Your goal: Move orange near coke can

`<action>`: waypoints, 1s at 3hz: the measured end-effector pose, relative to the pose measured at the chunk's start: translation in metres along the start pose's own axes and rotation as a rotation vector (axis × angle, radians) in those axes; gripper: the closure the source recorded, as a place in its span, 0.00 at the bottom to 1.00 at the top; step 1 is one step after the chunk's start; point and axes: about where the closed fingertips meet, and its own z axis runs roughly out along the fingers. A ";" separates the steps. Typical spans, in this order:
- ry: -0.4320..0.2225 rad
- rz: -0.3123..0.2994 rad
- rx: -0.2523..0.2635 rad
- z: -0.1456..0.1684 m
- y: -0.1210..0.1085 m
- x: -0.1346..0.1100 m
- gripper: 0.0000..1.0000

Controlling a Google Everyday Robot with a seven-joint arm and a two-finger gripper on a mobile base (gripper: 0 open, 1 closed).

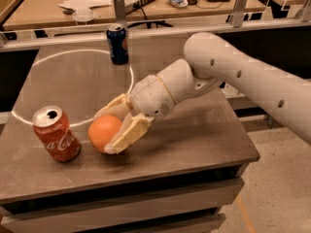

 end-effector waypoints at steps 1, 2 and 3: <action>-0.004 0.003 -0.053 0.018 0.002 0.005 0.51; 0.019 0.017 -0.041 0.030 -0.006 0.012 0.20; 0.040 0.032 0.017 0.026 -0.016 0.016 0.00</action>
Offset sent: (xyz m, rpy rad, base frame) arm -0.0019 0.0306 -0.0343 -0.0468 0.0239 0.0280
